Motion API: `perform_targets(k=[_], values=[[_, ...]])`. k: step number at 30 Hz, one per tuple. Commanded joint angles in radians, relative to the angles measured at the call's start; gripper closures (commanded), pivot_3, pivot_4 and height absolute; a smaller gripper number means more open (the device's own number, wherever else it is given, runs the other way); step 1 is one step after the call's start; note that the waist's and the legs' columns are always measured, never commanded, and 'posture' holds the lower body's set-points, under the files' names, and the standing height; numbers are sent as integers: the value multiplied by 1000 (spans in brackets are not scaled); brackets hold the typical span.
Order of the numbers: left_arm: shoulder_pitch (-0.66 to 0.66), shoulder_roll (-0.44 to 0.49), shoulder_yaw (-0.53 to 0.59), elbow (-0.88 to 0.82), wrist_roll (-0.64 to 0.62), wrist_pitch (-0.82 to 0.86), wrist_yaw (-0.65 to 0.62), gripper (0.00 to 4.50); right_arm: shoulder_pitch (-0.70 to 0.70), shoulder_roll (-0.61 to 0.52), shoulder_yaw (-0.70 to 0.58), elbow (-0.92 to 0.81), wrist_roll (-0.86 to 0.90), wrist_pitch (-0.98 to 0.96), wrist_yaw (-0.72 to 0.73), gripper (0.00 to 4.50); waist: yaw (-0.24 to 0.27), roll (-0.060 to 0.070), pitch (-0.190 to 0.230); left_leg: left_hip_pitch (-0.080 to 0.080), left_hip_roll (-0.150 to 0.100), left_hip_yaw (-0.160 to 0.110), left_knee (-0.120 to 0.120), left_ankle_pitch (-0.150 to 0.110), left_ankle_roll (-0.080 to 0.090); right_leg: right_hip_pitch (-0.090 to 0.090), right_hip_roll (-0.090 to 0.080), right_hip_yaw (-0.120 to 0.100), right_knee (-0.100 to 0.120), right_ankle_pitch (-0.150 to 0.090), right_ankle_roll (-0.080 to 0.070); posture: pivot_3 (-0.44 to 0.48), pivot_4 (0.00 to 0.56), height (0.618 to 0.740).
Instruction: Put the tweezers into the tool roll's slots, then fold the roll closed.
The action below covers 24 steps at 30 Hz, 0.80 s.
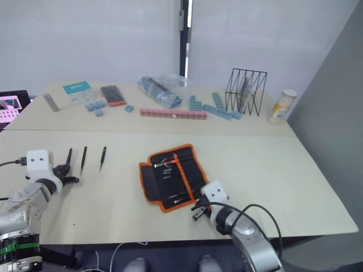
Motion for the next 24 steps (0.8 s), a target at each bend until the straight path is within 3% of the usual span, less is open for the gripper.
perform_targets(k=[1, 6, 11, 20, 24], values=[[-26, 56, 2, -138, -52, -25, -80, 4474, 37, -19, 34, 108, -27, 100, 2, 4500, -3, -1, 0, 0, 0, 1, 0, 0, 0, 0, -1, 0, 0, 0, 0, 0, 150, 717], [-25, 136, -83, -318, -200, 71, -292, 4474, 30, -20, 41, 110, -30, 102, 13, 4500, -5, -2, 0, 0, 0, 1, -2, -1, -1, -2, 0, 0, 3, 1, -1, 0, 150, 717], [-80, 242, -286, -424, -324, 202, -528, 4474, 16, -25, 53, 123, -35, 100, 25, 4500, -9, -1, 2, 0, 0, 1, -2, -1, -1, -3, 0, 0, 2, 1, -1, 0, 150, 717], [-222, 369, -623, -420, -219, 316, -656, 4474, 0, -21, 54, 132, -39, 99, 16, 4500, -28, -1, 5, 0, 0, 0, -2, -1, -1, -3, 1, 1, 1, 1, -1, 0, 150, 717], [-347, 359, -738, -372, -192, 352, -724, 4474, 14, -20, 50, 128, -41, 96, 9, 4500, -26, -2, 6, -1, 0, 0, -1, -1, -1, -3, 1, 1, 1, 0, -1, 0, 150, 717]])
